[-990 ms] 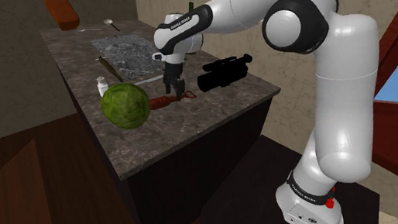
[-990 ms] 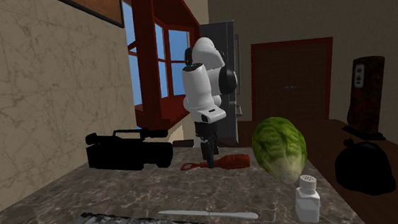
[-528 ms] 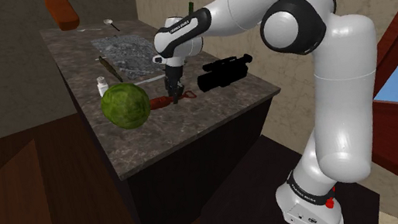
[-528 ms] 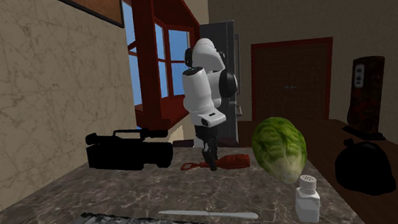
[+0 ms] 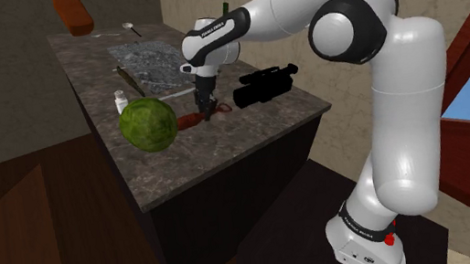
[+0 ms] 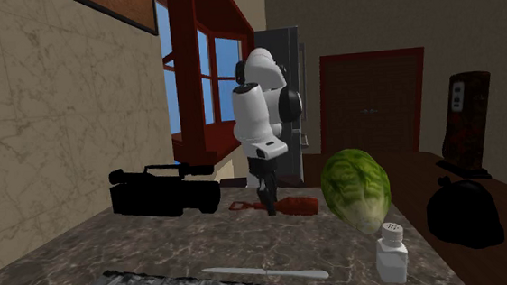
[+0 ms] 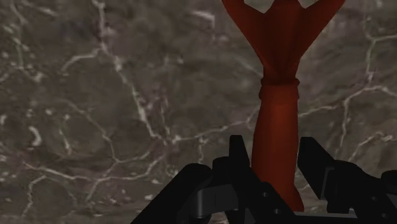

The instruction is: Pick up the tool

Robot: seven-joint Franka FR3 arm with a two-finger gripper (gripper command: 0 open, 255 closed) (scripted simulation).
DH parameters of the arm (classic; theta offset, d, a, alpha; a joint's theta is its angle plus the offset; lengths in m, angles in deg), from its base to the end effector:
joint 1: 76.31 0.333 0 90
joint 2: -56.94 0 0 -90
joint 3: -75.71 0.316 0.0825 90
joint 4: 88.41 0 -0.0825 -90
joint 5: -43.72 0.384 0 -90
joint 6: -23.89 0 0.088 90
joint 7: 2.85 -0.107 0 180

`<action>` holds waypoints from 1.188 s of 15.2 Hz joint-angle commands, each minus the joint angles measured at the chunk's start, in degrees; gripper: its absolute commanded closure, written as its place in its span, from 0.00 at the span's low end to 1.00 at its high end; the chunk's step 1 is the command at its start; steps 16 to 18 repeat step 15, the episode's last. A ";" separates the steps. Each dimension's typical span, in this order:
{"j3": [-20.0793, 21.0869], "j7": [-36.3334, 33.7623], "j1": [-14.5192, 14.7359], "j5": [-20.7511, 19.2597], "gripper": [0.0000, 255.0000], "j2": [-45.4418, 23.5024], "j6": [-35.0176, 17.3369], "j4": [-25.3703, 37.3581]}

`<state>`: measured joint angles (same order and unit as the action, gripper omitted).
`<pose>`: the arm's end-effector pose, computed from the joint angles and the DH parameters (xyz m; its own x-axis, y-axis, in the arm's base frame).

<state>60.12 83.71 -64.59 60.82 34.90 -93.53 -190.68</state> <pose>0.6346 -0.0142 0.3384 0.2678 0.9532 0.1405 0.9603 -0.2524 -0.1185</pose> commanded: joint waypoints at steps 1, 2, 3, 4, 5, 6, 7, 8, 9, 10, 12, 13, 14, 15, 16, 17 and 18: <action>-0.11 -0.36 0.08 -0.31 1.00 0.66 1.08 0.48; -0.17 -0.54 0.11 -0.48 1.00 1.00 1.70 0.79; -0.23 -0.72 0.13 -0.64 1.00 1.33 2.32 1.11; -0.29 -0.89 0.15 -0.81 1.00 1.65 2.95 1.45; -0.35 -1.07 0.17 -0.96 1.00 1.96 3.58 1.80; -0.40 -1.24 0.19 -1.11 1.00 2.26 4.21 2.16; -0.45 -1.41 0.20 -1.26 1.00 2.55 4.85 2.54; -0.50 -1.58 0.22 -1.40 1.00 2.83 5.49 2.93; -0.54 -1.75 0.23 -1.54 1.00 3.10 6.14 3.33; -0.59 -1.91 0.23 -1.67 1.00 3.35 6.79 3.75; -0.67 -2.24 0.24 -1.93 1.00 3.84 8.10 4.63; -0.71 -2.39 0.24 -2.04 1.00 4.07 8.77 5.10; -0.71 -2.42 0.24 -2.07 1.00 4.11 8.86 5.16; -0.71 -2.42 0.24 -2.06 1.00 4.10 8.87 5.17; -0.71 -2.42 0.24 -2.06 1.00 4.10 8.87 5.17; -0.71 -2.42 0.24 -2.06 1.00 4.10 8.87 5.17; -0.71 -2.42 0.24 -2.06 1.00 4.10 8.87 5.17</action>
